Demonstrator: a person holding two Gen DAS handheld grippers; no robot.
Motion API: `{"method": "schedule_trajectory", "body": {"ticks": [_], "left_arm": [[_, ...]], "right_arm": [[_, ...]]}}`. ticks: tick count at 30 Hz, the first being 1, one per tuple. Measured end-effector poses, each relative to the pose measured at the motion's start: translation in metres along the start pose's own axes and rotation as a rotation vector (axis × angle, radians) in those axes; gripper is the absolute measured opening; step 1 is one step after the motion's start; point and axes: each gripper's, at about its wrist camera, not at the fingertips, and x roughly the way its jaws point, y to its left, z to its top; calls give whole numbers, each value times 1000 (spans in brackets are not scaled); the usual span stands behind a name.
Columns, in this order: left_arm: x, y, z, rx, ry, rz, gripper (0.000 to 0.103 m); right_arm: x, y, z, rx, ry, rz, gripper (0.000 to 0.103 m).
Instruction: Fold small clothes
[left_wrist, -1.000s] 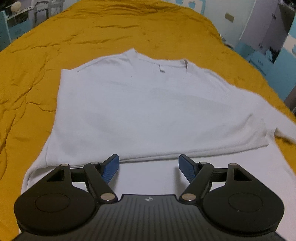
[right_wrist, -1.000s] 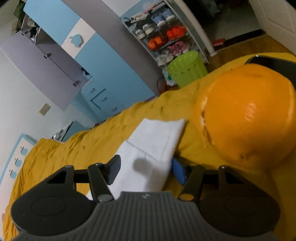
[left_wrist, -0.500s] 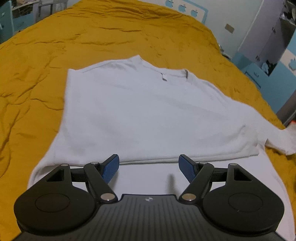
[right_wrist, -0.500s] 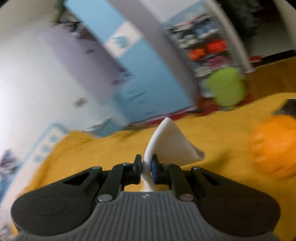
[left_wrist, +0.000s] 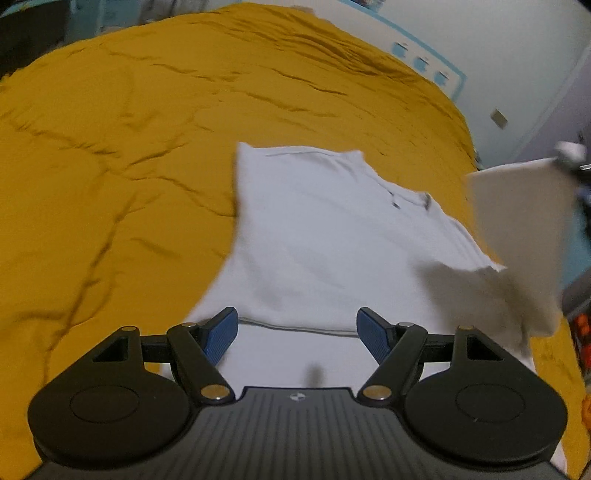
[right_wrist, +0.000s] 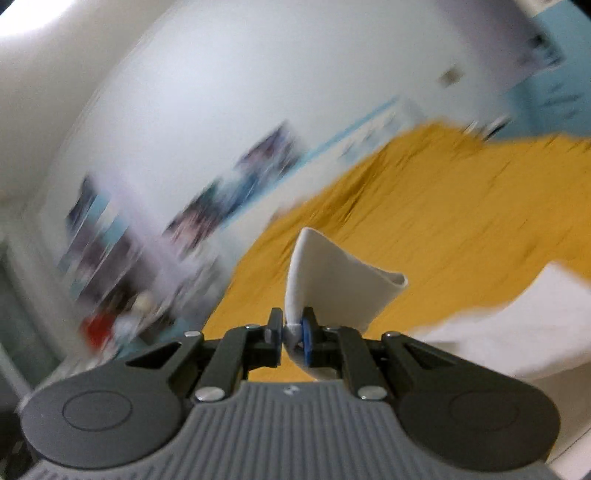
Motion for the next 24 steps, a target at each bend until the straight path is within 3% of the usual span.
{"method": "schedule_trajectory", "body": {"ticks": [2,3,4,5,9,13,17,20,24], "left_arm": [[-2,8,0,-34,-5,7,86],[-2,12,0,-50,-8,10,86],[-3,16,1,-65,-10,9,86],[-3,18,1,-82,-11,4,86],[1,22,5,-146,-35,-55,86],[13,23,13,-214,-51,-90,86],[26,19,20,-223,-81,-51,86],[41,24,24,-236,-41,-17,86],[45,29,20,-262,-9,-50,77]], "right_arm": [[26,13,-36,-12,93,21,17],[35,17,-53,-33,110,19,29],[41,19,-65,-70,136,15,54],[43,19,-71,-96,154,-16,58],[16,-9,-62,-18,132,-16,55],[-35,-45,-39,-37,105,-89,56],[-87,-97,-7,-103,91,-191,56],[-111,-137,3,-23,110,-253,58],[-132,-163,-1,31,115,-283,58]]}}
